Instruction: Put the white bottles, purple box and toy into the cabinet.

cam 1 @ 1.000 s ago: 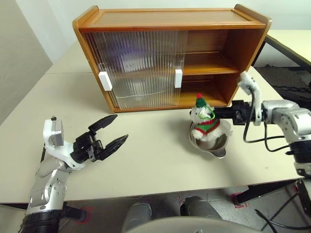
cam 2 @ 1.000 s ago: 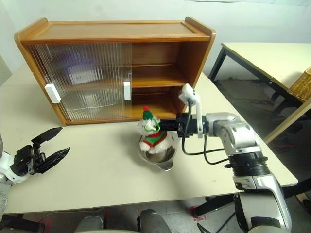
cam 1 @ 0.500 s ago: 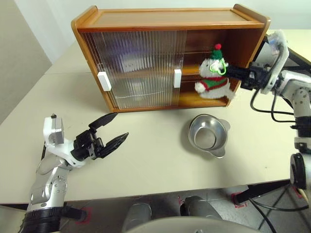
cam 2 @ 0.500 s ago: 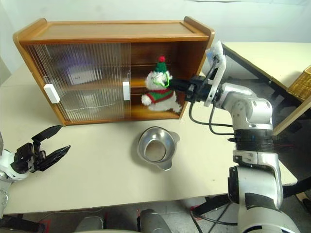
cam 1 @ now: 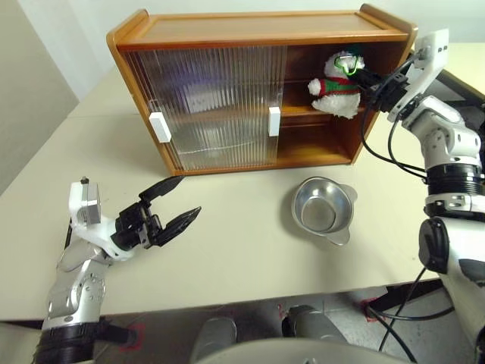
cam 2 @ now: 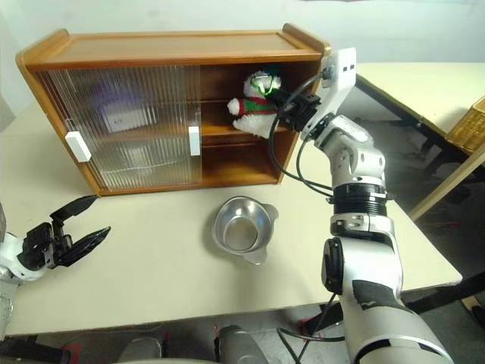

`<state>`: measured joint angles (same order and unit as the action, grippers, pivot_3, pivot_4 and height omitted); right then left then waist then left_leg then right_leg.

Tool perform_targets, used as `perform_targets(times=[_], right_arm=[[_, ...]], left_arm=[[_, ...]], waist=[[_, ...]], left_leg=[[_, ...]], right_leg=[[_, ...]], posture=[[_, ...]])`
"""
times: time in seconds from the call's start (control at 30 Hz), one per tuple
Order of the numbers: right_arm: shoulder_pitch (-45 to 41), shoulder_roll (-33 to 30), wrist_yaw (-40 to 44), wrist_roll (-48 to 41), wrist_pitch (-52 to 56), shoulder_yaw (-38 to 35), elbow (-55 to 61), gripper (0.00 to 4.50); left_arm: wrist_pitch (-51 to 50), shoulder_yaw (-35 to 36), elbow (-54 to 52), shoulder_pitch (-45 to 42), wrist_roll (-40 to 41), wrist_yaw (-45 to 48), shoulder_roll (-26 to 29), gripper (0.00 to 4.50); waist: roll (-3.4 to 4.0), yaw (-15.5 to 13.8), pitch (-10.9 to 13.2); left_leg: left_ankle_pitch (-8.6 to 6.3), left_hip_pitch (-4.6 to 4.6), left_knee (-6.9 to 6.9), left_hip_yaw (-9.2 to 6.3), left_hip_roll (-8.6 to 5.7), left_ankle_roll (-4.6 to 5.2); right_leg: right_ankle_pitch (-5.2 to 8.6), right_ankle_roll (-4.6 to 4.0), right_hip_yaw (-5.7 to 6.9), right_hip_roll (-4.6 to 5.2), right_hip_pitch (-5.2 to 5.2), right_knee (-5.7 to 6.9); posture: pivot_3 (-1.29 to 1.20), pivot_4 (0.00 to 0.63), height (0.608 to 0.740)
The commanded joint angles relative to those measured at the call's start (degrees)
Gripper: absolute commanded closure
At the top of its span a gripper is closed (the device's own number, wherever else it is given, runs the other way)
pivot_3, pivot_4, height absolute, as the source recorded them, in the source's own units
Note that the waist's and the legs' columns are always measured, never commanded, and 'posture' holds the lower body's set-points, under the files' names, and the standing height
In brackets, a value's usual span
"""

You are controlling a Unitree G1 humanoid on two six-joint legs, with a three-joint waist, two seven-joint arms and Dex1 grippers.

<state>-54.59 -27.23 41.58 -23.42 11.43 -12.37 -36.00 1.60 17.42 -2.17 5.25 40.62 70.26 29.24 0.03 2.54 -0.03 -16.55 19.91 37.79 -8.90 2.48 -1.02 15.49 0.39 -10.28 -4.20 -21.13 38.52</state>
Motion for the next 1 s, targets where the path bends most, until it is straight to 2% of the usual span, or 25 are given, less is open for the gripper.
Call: perform_targets(times=[0.03,0.43,0.47,0.53,0.83,1.0], right_arm=[[-1.55,1.22,-2.11,1.08,-4.88,-1.37,-2.62,4.5],[-2.4,2.36,-0.76,2.27,-5.24,0.13,-4.97,4.5],[-2.39,2.44,-0.69,2.26,-5.1,0.17,-4.89,3.84],[-2.46,2.48,-0.62,2.25,-4.93,0.16,-4.75,3.27],[-2.08,1.58,0.35,2.2,-4.04,0.01,-3.88,0.03],[-1.26,1.12,1.83,1.95,-2.85,0.23,-1.98,0.03]], left_arm=[[0.02,-0.44,0.41,-0.21,-0.96,0.35,0.5,0.0],[0.17,-0.09,0.59,-0.25,-0.97,0.33,0.48,0.0],[0.13,-0.03,0.59,-0.22,-0.92,0.3,0.5,0.0],[0.06,0.03,0.55,-0.17,-0.85,0.26,0.51,0.0],[0.04,-0.29,0.49,-0.25,-0.81,0.0,0.02,0.0],[-0.11,-0.32,0.61,-0.42,-0.71,0.01,0.03,0.0]], waist=[[0.01,0.23,0.0],[0.23,0.54,0.05],[0.23,0.55,0.05],[0.23,0.56,0.06],[0.28,0.41,0.06],[0.28,0.31,0.06]], left_leg=[[0.01,0.0,0.0,-0.03,0.0,0.01],[0.01,0.1,-0.05,-0.08,0.01,0.01],[0.01,0.1,-0.05,-0.08,0.01,0.01],[0.01,0.1,-0.05,-0.08,0.01,0.02],[0.01,0.09,0.0,-0.09,0.01,0.02],[0.04,0.1,0.04,-0.11,-0.07,0.03]], right_leg=[[-0.02,-0.01,0.01,0.01,0.0,0.0],[-0.02,-0.03,0.04,0.0,-0.06,-0.1],[-0.02,-0.03,0.04,0.0,-0.06,-0.1],[-0.02,-0.03,0.04,0.0,-0.06,-0.1],[-0.02,-0.02,0.06,0.02,0.01,-0.13],[-0.06,-0.03,0.05,0.12,0.04,-0.17]], posture=[[-0.05,0.0,0.74],[-0.04,0.0,0.74],[-0.04,0.0,0.74],[-0.04,0.0,0.74],[-0.04,0.0,0.74],[-0.05,0.0,0.74]])
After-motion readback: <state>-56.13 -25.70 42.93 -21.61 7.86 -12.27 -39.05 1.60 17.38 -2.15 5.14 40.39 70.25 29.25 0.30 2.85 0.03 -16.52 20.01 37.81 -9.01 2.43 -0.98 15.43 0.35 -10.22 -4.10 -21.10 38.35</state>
